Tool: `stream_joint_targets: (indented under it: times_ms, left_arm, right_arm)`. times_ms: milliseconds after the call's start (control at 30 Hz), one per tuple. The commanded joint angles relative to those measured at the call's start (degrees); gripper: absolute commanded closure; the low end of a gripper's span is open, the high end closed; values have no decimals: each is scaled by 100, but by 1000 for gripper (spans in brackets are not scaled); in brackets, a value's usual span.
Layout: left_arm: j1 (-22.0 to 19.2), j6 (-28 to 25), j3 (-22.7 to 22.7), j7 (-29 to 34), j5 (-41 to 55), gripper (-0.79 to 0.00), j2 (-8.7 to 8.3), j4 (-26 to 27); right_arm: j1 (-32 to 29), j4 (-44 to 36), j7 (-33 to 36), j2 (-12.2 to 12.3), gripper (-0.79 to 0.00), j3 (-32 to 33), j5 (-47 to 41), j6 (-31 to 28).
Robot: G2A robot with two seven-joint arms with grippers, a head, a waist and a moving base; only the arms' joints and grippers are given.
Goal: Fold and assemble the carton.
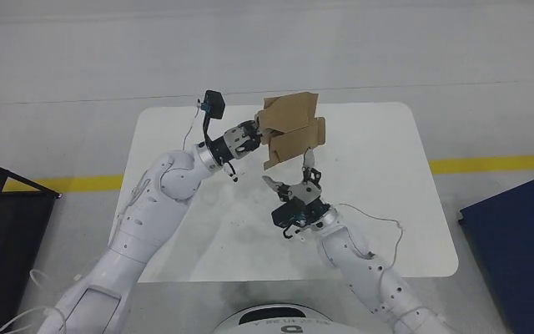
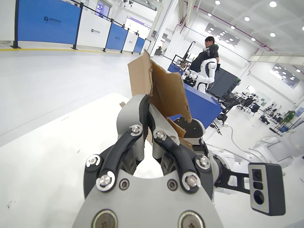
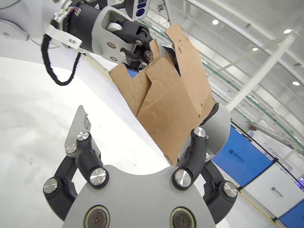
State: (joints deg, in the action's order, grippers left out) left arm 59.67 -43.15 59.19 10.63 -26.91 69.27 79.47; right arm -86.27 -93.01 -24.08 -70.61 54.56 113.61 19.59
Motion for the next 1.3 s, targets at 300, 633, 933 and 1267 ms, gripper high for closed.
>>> stream_joint_targets:
  times_ms: [300,633,933,1267]
  left_arm:
    - [89,-74,48,92,64,0,0,126]
    - [124,-214,120,252,3,0,-18,234]
    - [457,-279,790,239,-750,-785,-185,424]
    - [1855,-769,2147,-156,-1453,-785,-489,981]
  right_arm:
    - [177,548,667,-278,-89,-447,810,1920]
    - [171,739,602,-394,0,-439,817,2357]
    - [-143,204,-400,-243,0,212,-762,527]
    - [-1111,-698,-2467,192,0,1738,-2645,-3441]
